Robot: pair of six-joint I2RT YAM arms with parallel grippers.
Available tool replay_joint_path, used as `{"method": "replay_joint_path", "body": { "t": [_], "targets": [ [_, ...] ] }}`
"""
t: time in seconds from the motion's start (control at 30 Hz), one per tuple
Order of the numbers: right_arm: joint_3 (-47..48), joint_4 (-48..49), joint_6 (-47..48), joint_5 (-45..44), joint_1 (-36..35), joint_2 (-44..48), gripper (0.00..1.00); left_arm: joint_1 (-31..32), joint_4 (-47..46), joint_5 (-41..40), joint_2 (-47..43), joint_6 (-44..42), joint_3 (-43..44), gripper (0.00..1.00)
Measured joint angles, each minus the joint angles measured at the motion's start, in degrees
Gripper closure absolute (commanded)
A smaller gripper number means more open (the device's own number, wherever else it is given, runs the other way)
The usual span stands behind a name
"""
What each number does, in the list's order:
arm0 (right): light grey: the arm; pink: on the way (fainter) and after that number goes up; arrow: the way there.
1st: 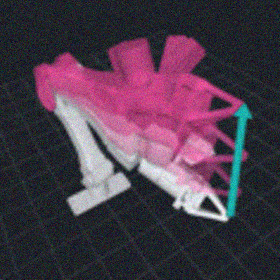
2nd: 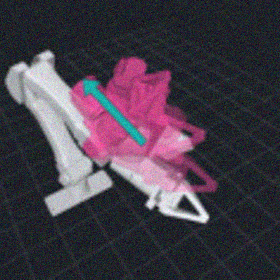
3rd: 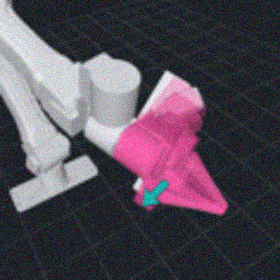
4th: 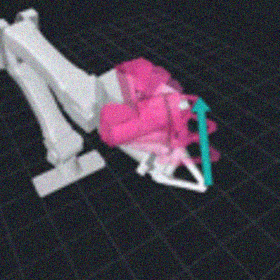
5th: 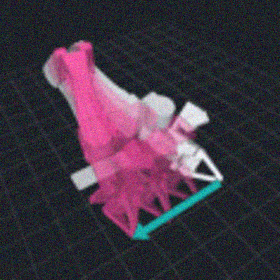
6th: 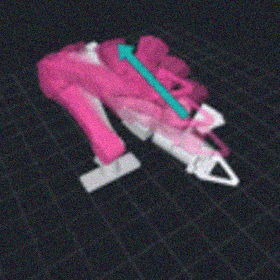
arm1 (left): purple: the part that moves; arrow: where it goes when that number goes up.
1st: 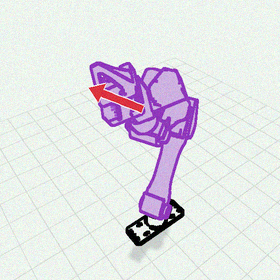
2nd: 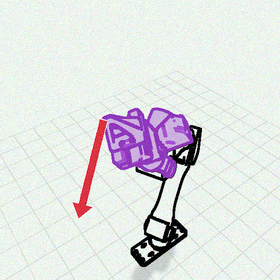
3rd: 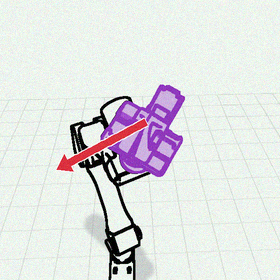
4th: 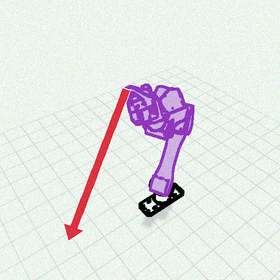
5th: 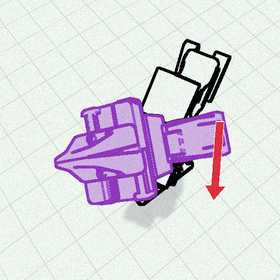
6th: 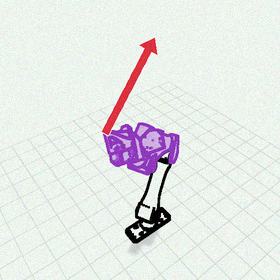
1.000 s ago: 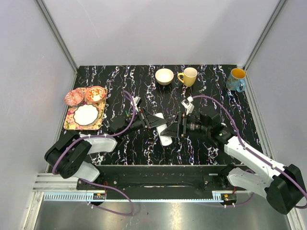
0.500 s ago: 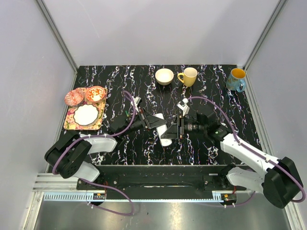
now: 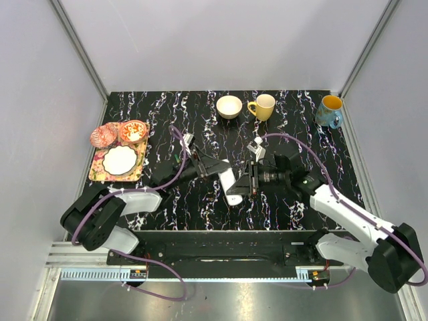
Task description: Load the batteries into the remote control
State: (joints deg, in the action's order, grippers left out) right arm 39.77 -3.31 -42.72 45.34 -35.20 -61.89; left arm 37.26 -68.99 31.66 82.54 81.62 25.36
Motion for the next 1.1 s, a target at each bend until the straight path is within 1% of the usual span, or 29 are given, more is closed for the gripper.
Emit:
{"method": "replay_joint_path", "body": {
  "t": [0.1,0.17,0.2,0.27,0.3,0.33,0.37,0.43,0.5,0.63,0.7,0.83,1.0,1.1],
  "targets": [
    [3.8,-6.4,2.7,-1.9,0.0,1.6,1.0,-1.8,0.1,-1.0,-1.2,0.4,-0.5,0.01],
    [7.5,-12.0,5.1,-5.6,0.0,2.6,1.0,-4.1,0.3,-2.6,-3.1,0.5,-1.9,0.01],
    [10.2,-16.0,6.5,-9.4,0.0,2.8,1.0,-5.8,1.3,-3.5,-4.9,0.4,-3.1,0.01],
    [15.4,-22.9,8.9,-18.9,-0.1,2.6,1.0,-8.9,5.1,-5.5,-9.7,-0.8,-5.1,0.01],
    [18.6,-27.3,10.1,-26.8,-0.2,1.9,1.0,-10.4,8.8,-6.7,-12.7,-2.0,-5.4,0.01],
    [20.6,-29.9,11.0,-32.5,-0.1,0.6,1.0,-11.5,13.6,-8.3,-16.3,-3.6,-5.4,0.01],
    [23.3,-33.4,12.0,-40.5,-0.1,-1.6,1.0,-12.0,18.1,-10.1,-20.1,-5.9,-5.4,0.03],
    [26.6,-37.7,13.8,-52.0,0.0,-6.1,1.0,-12.1,29.0,-13.6,-28.0,-10.6,-4.3,0.06],
    [29.1,-41.3,15.6,-64.7,0.0,-13.6,1.0,-12.0,37.6,-16.8,-34.1,-15.0,-2.7,0.08],
    [30.4,-43.7,18.2,-79.4,0.0,-29.4,1.0,-11.8,51.4,-21.4,-41.1,-21.4,-1.0,0.09],
    [32.0,-45.2,19.5,-84.0,0.1,-36.2,1.0,-11.8,57.3,-22.7,-42.9,-23.5,-1.0,0.09],
    [41.3,-47.6,21.7,-90.3,0.3,-49.7,1.0,-11.6,66.8,-23.4,-44.9,-26.6,-1.0,0.08],
    [51.1,-48.9,24.6,-94.7,0.5,-59.6,1.0,-9.3,74.1,-24.2,-47.6,-30.3,-0.9,0.08],
    [55.2,-50.6,25.7,-96.1,1.0,-64.8,0.99,-8.6,76.0,-24.4,-48.9,-31.2,-0.9,0.07]
  ]
}}
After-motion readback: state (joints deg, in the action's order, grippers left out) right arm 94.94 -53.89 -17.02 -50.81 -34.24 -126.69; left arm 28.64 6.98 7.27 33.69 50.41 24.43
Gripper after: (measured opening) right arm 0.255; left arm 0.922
